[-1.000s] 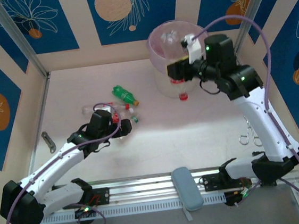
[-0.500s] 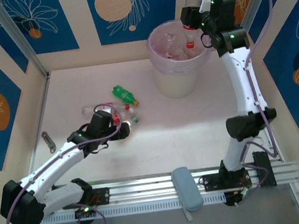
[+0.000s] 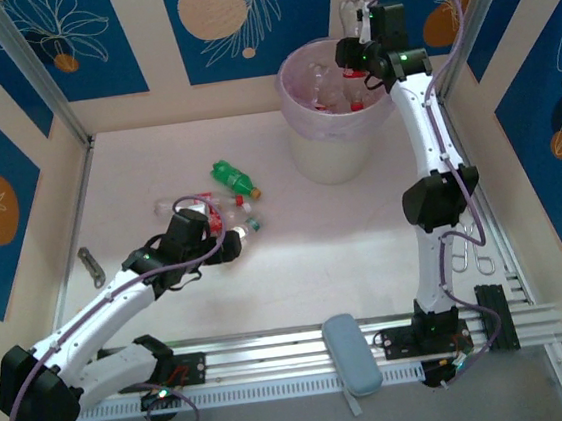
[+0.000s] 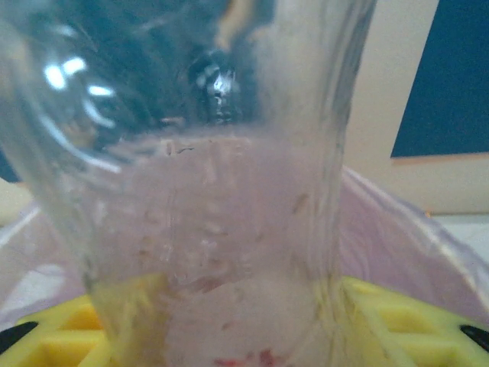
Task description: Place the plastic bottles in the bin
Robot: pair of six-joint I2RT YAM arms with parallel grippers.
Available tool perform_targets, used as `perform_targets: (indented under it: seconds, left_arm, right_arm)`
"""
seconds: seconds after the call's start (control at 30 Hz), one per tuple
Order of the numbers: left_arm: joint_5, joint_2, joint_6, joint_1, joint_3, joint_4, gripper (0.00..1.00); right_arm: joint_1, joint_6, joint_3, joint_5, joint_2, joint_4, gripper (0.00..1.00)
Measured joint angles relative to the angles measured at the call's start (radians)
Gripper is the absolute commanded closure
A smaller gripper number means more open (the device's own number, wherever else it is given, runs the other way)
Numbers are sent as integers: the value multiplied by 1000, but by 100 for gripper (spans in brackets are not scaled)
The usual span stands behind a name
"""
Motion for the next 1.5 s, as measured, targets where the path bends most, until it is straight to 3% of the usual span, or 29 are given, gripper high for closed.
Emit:
perform_targets:
  seconds: [0.37,0.5,0.67,0.83,0.97,1.07,1.13,1.27,1.5]
  left_arm:
    - [0,0,0,0,0,0,0]
    - [0,0,0,0,0,0,0]
    - [0,1,0,0,0,0,0]
    - [0,18,0,0,0,1,0]
    - [0,29,0,0,0,2,0]
    - [1,33,0,0,0,4,0]
    - [1,35,0,0,0,6,0]
    - [1,35,0,0,0,9,0]
    - [1,26,0,0,0,8,0]
  right_arm:
    - [8,4,-346,-4,-53,150,56]
    - [8,3,-377,-3,-76,175,43]
    - [8,-14,-340,0,-83,150,16]
    - [8,-32,-208,5,-85,111,8]
    - [8,-50,-97,11,-92,87,12]
    - [5,-59,22,15,-71,43,30]
    - [5,-60,111,14,-40,23,36]
    - [10,-57,181,11,13,11,38]
    - [43,-53,111,-5,75,-12,39]
